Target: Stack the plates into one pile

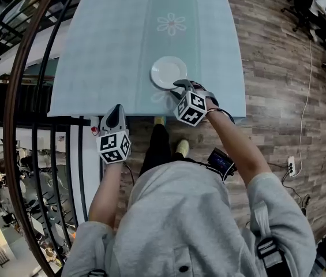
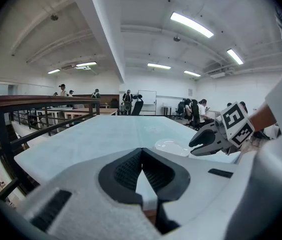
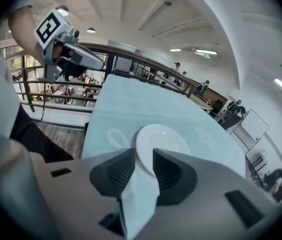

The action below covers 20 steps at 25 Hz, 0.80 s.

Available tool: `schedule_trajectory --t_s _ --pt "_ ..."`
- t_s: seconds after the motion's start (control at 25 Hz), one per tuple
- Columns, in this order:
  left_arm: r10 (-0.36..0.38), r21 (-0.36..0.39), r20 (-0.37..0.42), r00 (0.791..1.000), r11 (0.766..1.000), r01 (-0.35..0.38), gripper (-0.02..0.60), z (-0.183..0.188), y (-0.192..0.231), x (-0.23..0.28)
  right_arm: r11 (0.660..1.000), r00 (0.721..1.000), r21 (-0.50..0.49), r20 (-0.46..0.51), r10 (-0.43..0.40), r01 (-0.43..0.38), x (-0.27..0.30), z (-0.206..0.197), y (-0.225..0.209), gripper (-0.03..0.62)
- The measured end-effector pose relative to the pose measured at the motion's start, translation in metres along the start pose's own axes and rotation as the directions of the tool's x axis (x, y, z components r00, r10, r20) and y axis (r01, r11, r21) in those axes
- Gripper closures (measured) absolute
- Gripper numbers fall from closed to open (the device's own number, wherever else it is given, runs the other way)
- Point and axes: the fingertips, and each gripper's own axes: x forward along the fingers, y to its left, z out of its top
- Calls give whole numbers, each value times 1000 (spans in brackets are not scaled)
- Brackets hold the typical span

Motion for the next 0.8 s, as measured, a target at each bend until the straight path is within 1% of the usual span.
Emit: schedule_trajectory --t_s 0.12,0.24,0.32,0.4,0.48,0.52,0.56,0.64,0.68,0.72,0.76,0.8 --pt "-33 -4 33 999 999 33 561 12 -15 -1 997 995 46 70 -69 66 -34 6 -7 488" --pt "-63 -6 68 996 998 64 561 29 -31 -3 986 979 37 126 -163 160 -79 11 -16 539" --pt "-72 0 82 994 997 72 561 41 -40 -7 978 966 59 157 -205 198 -114 13 -22 556" --pt "-80 -4 96 992 997 81 561 56 -48 -12 967 953 126 181 -242 222 -152 14 -30 559" --pt "-95 1 115 989 995 96 561 71 -58 -18 937 931 237 203 -304 255 -189 13 -39 559" --pt "-104 12 123 987 995 103 561 76 -64 -22 911 914 313 215 -344 269 -207 9 -43 559" --pt "-110 24 130 985 994 108 561 81 -70 -25 875 896 397 224 -384 276 -223 3 -47 559" --pt "-122 45 141 982 992 117 561 89 -82 -31 782 857 561 230 -461 271 -251 -10 -50 560" --pt "-128 55 145 981 991 121 561 93 -87 -34 734 838 624 225 -498 268 -262 -16 -51 560" --pt "-133 64 147 980 990 125 561 96 -91 -36 692 819 669 217 -531 272 -271 -20 -51 560" --pt "-138 74 147 979 989 128 561 97 -93 -38 660 802 697 208 -559 280 -277 -23 -51 560" --pt "-141 84 146 979 988 129 561 98 -95 -39 639 789 713 201 -581 289 -280 -24 -50 560"
